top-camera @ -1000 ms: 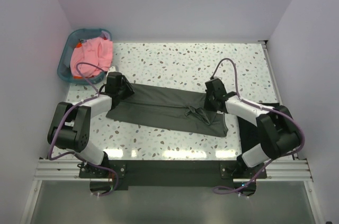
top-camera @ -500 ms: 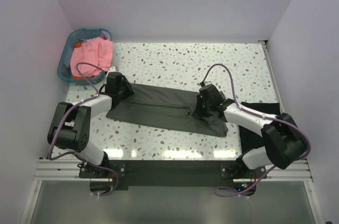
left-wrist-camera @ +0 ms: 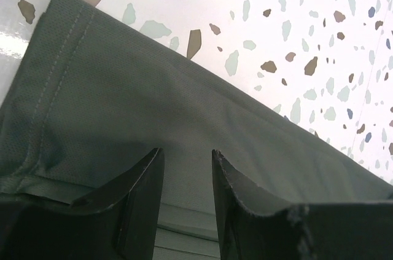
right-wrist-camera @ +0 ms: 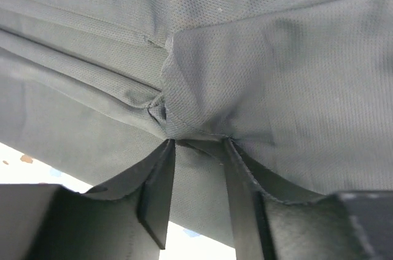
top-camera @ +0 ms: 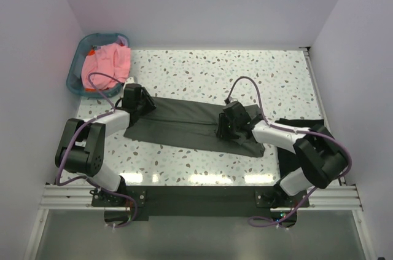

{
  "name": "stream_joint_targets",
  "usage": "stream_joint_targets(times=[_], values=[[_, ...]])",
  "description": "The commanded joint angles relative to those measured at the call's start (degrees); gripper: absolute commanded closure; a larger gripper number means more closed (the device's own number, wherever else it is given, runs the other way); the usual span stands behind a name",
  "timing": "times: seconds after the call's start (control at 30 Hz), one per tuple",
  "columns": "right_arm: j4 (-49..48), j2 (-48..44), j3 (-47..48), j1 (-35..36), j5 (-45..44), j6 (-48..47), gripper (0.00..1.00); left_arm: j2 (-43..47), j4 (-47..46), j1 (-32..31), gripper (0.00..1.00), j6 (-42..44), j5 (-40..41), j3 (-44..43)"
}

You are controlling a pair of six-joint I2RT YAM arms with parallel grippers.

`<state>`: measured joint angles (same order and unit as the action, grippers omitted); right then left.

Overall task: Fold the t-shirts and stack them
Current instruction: Fold the tshirt

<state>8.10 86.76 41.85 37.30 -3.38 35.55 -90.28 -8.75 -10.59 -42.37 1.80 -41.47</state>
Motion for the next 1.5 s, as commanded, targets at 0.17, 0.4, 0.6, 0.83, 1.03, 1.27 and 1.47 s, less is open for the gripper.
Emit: stream_joint_targets(times=[0.17, 0.4, 0.6, 0.83, 1.03, 1.27, 1.47], values=[[4.5, -0.1, 3.9, -6.1, -2.7, -2.1, 0.55, 0.4, 2.3, -0.5, 0.58, -1.5, 5.2, 2.7], [5.3, 11.4, 15.8, -11.6, 0.6, -5.5, 0.50, -0.2, 4.5, -1.4, 0.61, -6.9, 9.3, 7.8], [10.2, 22.9, 29.7, -12.0, 2.3, -8.4, 0.48, 4.2, 6.4, -2.3, 0.62, -11.2, 10.9, 11.0], [8.6, 19.9, 26.7, -11.8, 4.9, -10.0, 0.50, 4.0, 8.7, -2.3, 0.62, -11.5, 12.4, 9.3], [7.7, 10.5, 17.7, -11.8, 4.4, -10.9, 0.49, 5.3, 13.2, -2.2, 0.61, -13.7, 14.4, 9.0], [6.9, 3.5, 11.0, -9.5, 5.4, -10.9, 0.49, 8.8, 16.2, -1.1, 0.61, -15.0, 15.0, 9.4], [5.8, 3.1, 7.1, -7.3, 5.8, -10.9, 0.55, 9.3, 15.4, 1.2, 0.61, -13.7, 12.4, 10.1]])
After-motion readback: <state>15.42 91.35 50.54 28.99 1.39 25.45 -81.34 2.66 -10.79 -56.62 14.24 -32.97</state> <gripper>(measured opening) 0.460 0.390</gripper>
